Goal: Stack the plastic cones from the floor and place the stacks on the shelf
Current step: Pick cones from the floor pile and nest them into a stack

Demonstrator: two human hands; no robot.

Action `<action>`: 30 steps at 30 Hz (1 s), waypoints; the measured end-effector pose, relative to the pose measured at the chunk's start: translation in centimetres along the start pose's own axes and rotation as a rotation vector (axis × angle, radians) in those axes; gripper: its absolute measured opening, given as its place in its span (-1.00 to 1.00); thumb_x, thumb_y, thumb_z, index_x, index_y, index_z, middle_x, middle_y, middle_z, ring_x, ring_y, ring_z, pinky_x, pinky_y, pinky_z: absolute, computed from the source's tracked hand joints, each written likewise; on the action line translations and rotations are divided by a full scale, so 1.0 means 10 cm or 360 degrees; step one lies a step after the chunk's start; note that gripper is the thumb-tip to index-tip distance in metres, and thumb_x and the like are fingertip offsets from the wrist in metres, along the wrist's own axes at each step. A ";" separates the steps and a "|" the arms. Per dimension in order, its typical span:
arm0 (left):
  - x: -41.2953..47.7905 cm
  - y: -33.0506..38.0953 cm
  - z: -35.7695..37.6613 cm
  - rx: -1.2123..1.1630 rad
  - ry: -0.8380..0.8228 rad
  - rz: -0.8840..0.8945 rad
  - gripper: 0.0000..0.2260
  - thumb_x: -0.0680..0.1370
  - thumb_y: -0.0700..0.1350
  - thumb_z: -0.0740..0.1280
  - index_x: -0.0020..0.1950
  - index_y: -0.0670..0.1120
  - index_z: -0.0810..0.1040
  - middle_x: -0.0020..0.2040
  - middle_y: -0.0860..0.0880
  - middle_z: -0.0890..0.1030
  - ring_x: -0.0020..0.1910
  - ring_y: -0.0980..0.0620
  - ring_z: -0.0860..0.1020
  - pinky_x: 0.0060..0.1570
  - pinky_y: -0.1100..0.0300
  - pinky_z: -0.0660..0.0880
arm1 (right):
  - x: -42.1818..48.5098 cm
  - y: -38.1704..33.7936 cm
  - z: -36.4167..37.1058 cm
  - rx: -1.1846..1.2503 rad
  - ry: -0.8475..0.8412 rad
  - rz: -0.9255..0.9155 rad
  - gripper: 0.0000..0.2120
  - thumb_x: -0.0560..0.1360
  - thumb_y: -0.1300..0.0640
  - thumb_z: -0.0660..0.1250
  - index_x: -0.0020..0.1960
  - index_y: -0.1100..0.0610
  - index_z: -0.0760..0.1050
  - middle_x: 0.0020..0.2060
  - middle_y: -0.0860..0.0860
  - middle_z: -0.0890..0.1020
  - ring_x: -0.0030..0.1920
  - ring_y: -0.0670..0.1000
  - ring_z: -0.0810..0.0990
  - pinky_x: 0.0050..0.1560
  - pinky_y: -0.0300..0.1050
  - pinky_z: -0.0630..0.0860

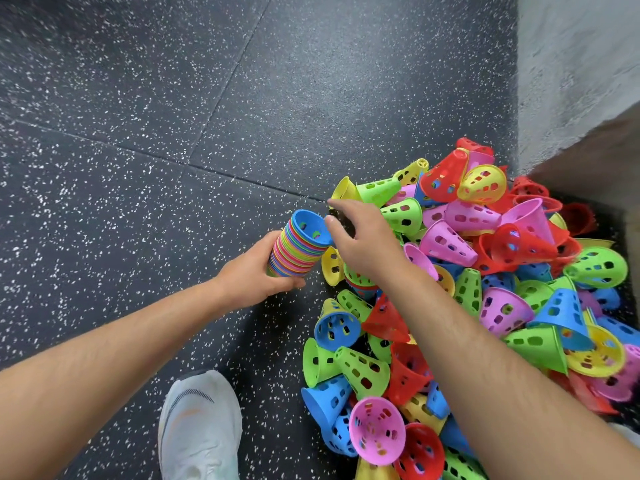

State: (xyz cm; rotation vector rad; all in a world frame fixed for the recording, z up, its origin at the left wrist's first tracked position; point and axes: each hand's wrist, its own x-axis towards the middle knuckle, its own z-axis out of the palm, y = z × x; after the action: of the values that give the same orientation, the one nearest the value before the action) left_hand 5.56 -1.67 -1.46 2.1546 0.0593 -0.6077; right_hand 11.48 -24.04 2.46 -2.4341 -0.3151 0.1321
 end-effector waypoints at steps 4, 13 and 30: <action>0.04 -0.02 0.00 -0.0031 -0.0031 -0.0009 -0.21 0.22 0.39 0.52 0.39 0.38 0.31 0.17 0.33 0.63 0.19 0.21 0.60 0.37 -0.01 0.47 | 0.38 0.21 0.01 -0.0754 -0.0078 -0.0022 -0.51 0.57 0.14 0.29 0.48 -0.04 0.38 0.52 0.11 0.30 0.48 0.19 0.22 0.45 0.10 0.22; 0.01 -0.04 -0.01 -0.0011 -0.0052 0.0014 -0.23 0.20 0.41 0.49 0.36 0.46 0.28 0.20 0.38 0.59 0.22 0.27 0.57 0.40 0.03 0.43 | 0.86 0.37 -0.04 -0.1104 -0.0275 -0.0142 -0.71 0.55 0.08 0.38 0.27 -0.05 0.55 0.19 -0.01 0.56 0.25 0.12 0.46 0.25 -0.01 0.33; -0.04 -0.06 0.00 -0.0002 -0.0034 0.0031 -0.19 0.25 0.38 0.51 0.44 0.37 0.28 0.23 0.33 0.60 0.25 0.22 0.57 0.41 -0.06 0.44 | -0.28 -0.10 -0.31 0.0343 0.0597 0.0036 -0.84 0.59 0.21 0.35 0.12 0.17 0.65 0.02 0.00 0.68 0.04 -0.12 0.55 0.11 -0.30 0.44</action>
State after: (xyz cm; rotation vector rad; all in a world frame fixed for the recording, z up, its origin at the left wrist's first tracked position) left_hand 5.05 -1.21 -1.76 2.1448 0.0272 -0.6193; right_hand 9.09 -25.90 5.50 -2.1918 -0.0981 -0.2658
